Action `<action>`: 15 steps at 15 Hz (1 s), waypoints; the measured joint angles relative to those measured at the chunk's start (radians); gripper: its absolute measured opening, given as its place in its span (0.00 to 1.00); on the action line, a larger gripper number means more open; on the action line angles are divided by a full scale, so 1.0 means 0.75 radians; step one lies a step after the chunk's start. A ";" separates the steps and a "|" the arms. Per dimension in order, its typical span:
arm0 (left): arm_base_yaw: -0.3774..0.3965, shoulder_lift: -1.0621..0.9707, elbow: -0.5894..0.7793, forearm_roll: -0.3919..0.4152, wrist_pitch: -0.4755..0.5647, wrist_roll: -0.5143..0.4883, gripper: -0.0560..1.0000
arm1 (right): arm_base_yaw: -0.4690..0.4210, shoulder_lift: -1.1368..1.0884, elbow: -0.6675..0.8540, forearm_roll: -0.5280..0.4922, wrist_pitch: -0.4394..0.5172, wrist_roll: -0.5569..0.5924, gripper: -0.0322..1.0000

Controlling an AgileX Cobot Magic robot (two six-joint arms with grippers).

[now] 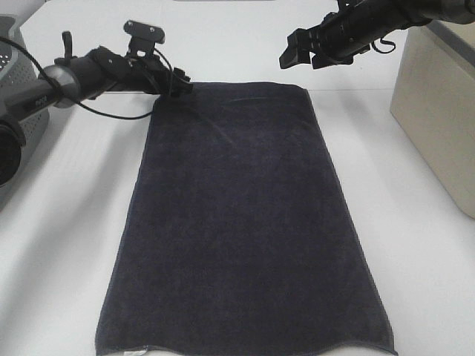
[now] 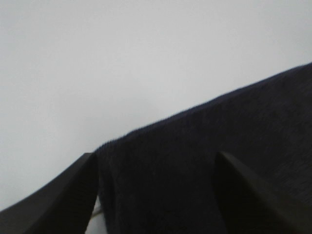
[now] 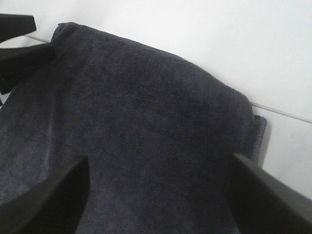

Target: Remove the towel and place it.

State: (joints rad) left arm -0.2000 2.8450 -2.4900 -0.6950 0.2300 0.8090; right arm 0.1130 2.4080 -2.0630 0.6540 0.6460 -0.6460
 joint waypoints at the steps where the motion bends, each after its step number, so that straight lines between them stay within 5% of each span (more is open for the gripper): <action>1: 0.000 -0.049 0.000 -0.001 0.032 0.000 0.66 | 0.000 0.000 0.000 -0.001 0.004 0.008 0.76; 5: 0.001 -0.240 0.000 0.056 0.307 -0.101 0.66 | 0.000 -0.095 0.000 -0.052 0.137 0.068 0.76; 9: 0.000 -0.465 0.000 0.527 0.971 -0.644 0.67 | 0.000 -0.300 0.000 -0.353 0.432 0.388 0.76; 12: 0.015 -0.659 0.000 0.821 1.292 -0.915 0.68 | -0.024 -0.492 -0.003 -0.555 0.685 0.627 0.76; 15: 0.107 -0.803 0.000 0.888 1.303 -1.028 0.68 | -0.155 -0.609 -0.007 -0.584 0.747 0.751 0.76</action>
State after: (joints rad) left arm -0.1200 2.2430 -2.4900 -0.0290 1.2070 0.0380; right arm -0.0030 1.9510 -2.0680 0.2160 1.2060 -0.0830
